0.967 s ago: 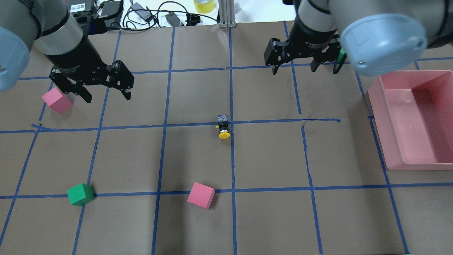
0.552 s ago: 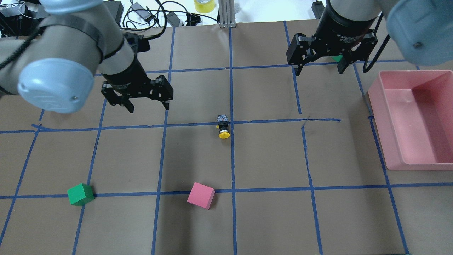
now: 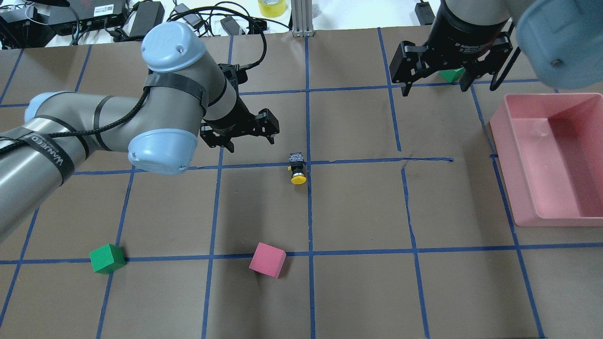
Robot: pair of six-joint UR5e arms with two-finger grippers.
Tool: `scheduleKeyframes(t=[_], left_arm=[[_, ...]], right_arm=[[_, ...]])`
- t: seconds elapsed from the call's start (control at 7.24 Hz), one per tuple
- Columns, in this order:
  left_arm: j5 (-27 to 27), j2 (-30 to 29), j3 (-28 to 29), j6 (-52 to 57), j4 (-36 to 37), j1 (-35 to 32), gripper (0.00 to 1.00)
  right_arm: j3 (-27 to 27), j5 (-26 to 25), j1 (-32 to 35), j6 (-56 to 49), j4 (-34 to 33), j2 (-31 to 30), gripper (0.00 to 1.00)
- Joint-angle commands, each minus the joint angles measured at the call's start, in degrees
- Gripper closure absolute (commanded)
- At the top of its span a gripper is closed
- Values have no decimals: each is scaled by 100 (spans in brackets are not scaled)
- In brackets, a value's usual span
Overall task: Align button upright
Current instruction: 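Move the left gripper over the switch lying on the table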
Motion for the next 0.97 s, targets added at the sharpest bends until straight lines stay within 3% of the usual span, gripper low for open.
scheduleKeyframes(t=[0.0, 0.14, 0.28, 0.83], left_arm=[[-84, -471, -46, -20, 194, -129, 3], [-6, -612, -46, -72, 334, -435, 6], [-31, -744, -46, -360, 405, -577, 2], [-58, -1403, -46, -538, 947, -762, 2]], right_arm=[[14, 28, 0, 0, -33, 7, 0], [14, 19, 0, 0, -33, -2, 0], [14, 28, 0, 9, -42, -2, 0], [14, 72, 0, 9, -60, -2, 0]])
